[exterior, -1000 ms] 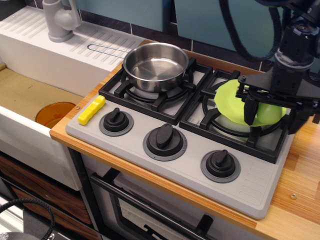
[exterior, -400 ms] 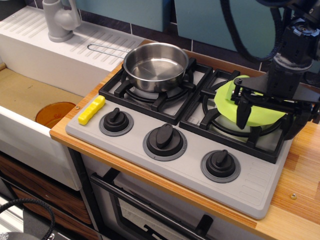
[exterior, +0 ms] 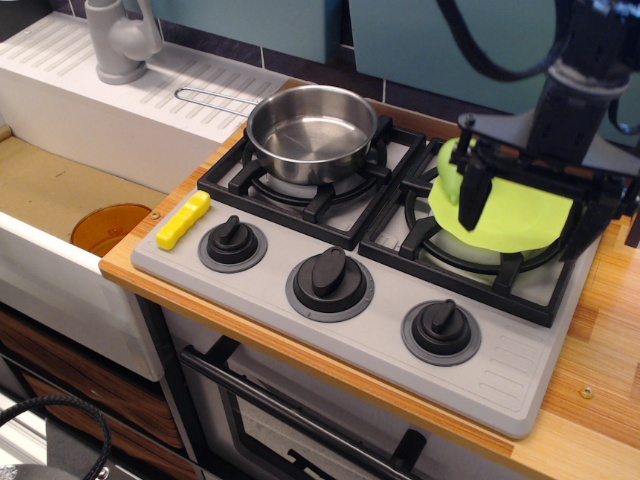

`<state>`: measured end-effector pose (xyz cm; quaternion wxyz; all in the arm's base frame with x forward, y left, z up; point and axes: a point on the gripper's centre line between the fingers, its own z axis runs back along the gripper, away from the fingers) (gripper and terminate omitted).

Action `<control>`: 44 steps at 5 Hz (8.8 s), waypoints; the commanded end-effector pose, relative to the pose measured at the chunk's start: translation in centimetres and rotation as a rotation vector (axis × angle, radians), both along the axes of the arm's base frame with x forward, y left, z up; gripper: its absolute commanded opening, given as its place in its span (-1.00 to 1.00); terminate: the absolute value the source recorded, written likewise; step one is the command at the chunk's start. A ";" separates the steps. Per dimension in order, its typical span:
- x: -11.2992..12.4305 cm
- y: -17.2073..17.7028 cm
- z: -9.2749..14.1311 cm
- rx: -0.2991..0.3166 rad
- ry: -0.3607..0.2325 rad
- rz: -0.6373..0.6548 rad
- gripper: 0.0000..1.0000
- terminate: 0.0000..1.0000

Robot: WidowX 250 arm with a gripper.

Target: Put smallpear on plate and fry in pot or pan on stove

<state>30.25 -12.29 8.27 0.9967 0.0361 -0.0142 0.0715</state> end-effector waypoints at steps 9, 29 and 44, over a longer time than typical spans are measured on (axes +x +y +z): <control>-0.6 14.6 5.9 0.172 -0.101 -0.097 1.00 -1.00; -2.7 23.6 -5.6 0.118 -0.206 -0.075 -1.00 -1.00; 3.5 16.7 2.5 0.128 -0.166 -0.061 1.00 -1.00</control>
